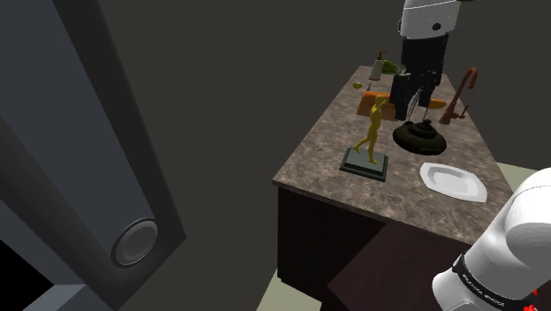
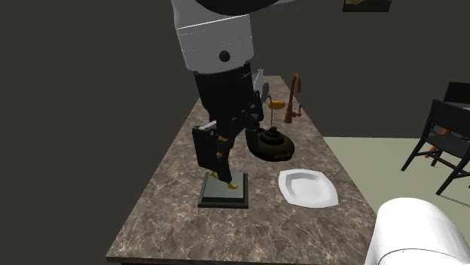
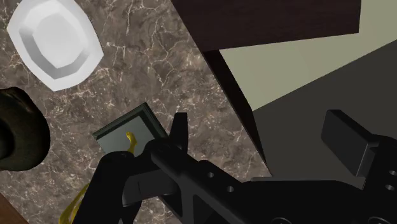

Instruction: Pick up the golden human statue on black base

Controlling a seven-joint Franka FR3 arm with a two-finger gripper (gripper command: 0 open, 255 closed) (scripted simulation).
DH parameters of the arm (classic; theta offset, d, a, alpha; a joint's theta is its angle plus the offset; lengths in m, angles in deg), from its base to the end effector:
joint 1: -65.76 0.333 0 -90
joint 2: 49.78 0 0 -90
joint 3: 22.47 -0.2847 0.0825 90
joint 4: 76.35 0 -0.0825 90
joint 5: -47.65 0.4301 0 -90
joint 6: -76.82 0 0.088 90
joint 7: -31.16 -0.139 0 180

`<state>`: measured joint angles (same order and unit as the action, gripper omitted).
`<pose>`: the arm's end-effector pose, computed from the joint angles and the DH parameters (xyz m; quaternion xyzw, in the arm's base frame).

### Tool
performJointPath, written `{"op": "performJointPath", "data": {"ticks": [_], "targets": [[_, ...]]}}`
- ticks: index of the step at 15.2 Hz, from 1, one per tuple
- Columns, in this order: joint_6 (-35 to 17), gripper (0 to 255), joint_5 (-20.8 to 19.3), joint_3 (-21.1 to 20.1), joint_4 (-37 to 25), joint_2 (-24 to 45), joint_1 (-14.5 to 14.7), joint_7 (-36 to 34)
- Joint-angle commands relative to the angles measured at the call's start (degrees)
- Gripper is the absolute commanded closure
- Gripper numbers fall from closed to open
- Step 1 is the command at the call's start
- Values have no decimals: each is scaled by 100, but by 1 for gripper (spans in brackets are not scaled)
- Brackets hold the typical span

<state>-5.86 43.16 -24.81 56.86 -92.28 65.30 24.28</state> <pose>0.3674 0.0018 0.5264 0.9948 -0.0520 -0.0662 0.0577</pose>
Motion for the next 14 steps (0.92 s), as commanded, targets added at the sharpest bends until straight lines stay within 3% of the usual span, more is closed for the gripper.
{"op": "performJointPath", "data": {"ticks": [1, 14], "targets": [[0, 0, 0, 0, 0, 0, 0, 0], [-1251, 0, -362, 1223, -1055, 1972, -516, 951]]}}
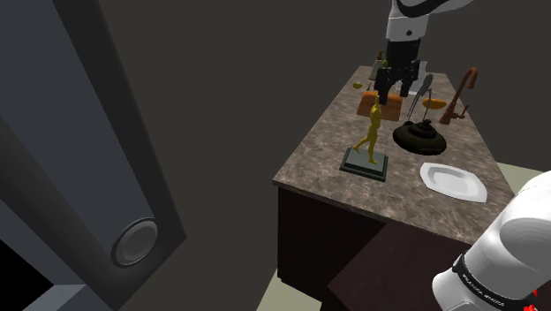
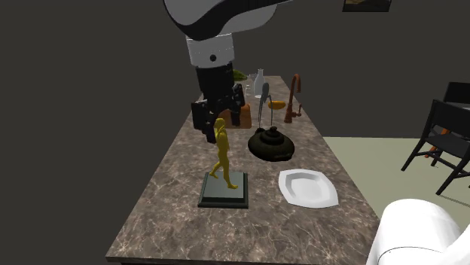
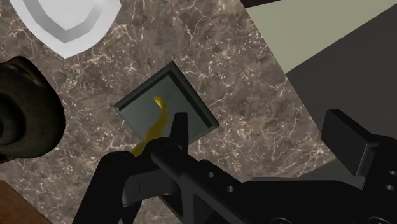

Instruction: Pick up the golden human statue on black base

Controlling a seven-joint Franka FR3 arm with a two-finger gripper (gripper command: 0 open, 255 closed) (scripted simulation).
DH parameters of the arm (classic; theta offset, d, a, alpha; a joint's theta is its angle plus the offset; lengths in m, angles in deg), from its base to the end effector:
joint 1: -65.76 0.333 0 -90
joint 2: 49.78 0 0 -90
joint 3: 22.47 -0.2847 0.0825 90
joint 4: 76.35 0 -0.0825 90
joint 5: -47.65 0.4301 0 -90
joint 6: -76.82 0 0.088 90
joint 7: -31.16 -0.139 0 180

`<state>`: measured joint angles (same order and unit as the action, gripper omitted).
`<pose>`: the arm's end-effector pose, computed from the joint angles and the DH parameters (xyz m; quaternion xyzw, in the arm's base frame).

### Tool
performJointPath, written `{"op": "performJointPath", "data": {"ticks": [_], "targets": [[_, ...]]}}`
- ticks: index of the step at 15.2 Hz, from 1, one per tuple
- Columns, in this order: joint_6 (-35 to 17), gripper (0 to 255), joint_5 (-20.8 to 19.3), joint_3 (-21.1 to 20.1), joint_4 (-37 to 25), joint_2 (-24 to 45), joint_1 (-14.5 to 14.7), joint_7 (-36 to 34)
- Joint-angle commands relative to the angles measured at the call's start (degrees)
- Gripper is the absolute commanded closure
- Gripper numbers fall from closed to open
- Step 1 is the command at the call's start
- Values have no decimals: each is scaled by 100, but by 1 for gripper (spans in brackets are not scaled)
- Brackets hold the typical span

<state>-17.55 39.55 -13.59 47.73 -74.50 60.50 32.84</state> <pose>0.4509 -0.1364 0.4891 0.9941 -0.0914 -0.0500 0.0316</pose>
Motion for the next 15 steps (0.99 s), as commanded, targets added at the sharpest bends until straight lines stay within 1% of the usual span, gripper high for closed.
{"op": "performJointPath", "data": {"ticks": [1, 5, 8, 12, 15], "targets": [[-154, 0, 13, 189, -268, 369, -66, 174], [-392, 0, 141, 522, -836, 1099, -187, 509], [-513, 0, 313, 753, -1333, 1680, -287, 780], [-582, 0, 642, 1018, -2103, 2505, -465, 1158], [-551, 0, 951, 1171, -2775, 3166, -651, 1439]]}}
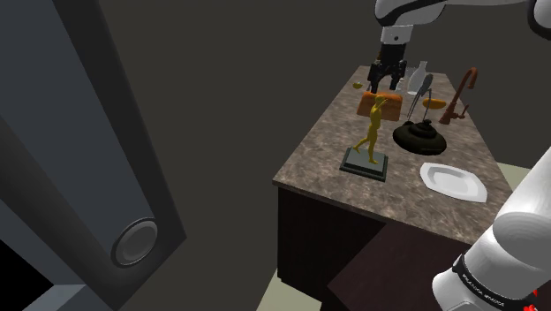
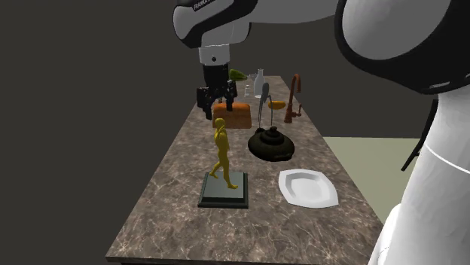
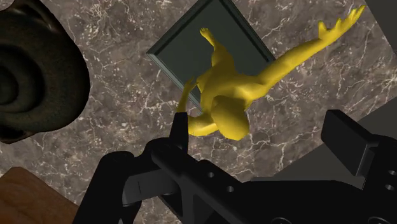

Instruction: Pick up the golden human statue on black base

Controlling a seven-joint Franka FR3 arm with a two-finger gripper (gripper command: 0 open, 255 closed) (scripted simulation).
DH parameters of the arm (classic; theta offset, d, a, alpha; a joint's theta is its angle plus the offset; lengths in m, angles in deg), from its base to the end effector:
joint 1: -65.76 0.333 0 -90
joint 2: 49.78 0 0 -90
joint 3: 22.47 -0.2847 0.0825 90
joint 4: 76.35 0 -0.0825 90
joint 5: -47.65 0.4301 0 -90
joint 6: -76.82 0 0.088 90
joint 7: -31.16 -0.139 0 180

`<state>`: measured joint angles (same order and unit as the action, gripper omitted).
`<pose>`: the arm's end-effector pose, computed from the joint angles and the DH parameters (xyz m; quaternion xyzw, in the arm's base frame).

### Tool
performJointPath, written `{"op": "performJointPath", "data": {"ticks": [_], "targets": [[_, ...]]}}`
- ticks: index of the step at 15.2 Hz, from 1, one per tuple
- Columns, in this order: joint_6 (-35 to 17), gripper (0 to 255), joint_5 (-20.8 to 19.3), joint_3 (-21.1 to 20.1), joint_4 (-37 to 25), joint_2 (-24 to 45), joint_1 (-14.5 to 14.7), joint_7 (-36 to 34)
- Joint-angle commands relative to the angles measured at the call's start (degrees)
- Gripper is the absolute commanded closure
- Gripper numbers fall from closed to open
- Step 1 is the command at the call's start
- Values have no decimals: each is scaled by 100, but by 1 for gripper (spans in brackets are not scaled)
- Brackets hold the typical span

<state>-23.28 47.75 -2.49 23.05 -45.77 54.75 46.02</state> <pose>0.5325 -0.3157 0.4505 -0.9897 0.1403 0.0290 0.0002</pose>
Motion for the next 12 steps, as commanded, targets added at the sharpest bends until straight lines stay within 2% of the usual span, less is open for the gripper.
{"op": "performJointPath", "data": {"ticks": [1, 8, 10, 11, 12], "targets": [[24, 0, 141, 59, -330, 314, -88, 130], [-546, 0, 161, 49, 195, 363, -88, 137], [-546, 0, 161, 49, 196, 362, -88, 137], [-543, 255, 166, 49, 180, 376, -90, 141], [-542, 255, 167, 50, 176, 380, -92, 144]]}}
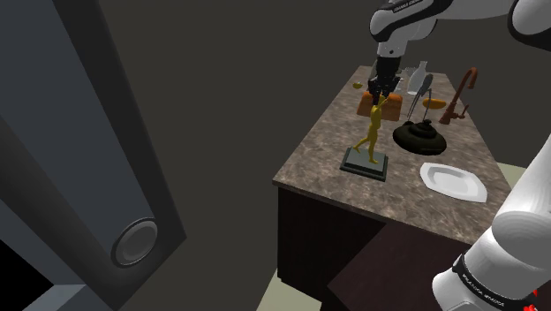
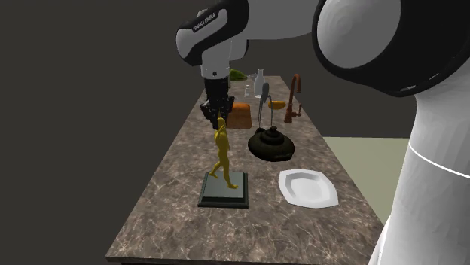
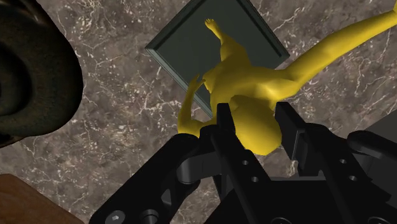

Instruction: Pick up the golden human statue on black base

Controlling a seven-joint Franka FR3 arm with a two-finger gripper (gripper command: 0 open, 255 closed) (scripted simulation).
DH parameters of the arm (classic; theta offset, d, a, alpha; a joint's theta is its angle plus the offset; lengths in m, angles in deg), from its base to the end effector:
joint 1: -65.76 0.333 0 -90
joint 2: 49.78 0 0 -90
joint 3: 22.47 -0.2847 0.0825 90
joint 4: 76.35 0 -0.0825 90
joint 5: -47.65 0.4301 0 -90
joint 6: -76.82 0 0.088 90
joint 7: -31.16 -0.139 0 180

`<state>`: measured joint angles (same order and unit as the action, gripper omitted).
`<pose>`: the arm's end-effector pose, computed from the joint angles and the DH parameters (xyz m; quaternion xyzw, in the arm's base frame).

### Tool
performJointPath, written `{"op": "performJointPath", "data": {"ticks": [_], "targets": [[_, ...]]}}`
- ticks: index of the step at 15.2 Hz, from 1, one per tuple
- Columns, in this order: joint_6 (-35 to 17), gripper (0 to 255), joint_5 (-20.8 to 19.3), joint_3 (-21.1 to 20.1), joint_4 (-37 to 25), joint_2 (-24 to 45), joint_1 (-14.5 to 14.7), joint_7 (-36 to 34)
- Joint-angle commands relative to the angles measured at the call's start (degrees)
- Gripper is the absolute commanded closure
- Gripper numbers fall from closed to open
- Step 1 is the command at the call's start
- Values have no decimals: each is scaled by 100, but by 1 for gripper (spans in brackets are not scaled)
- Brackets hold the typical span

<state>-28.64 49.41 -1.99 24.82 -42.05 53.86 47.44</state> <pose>0.5389 -0.3315 0.4039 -0.9893 0.1435 0.0270 0.0025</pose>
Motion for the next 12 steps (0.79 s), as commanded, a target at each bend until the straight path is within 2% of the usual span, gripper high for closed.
{"op": "performJointPath", "data": {"ticks": [1, 8, 12], "targets": [[-7, 255, 0, 1, 3, 3, -1, 1], [-10, 255, -4, 0, 18, -9, 2, -5], [289, 255, -19, 3, -248, -44, 1, -11]]}}
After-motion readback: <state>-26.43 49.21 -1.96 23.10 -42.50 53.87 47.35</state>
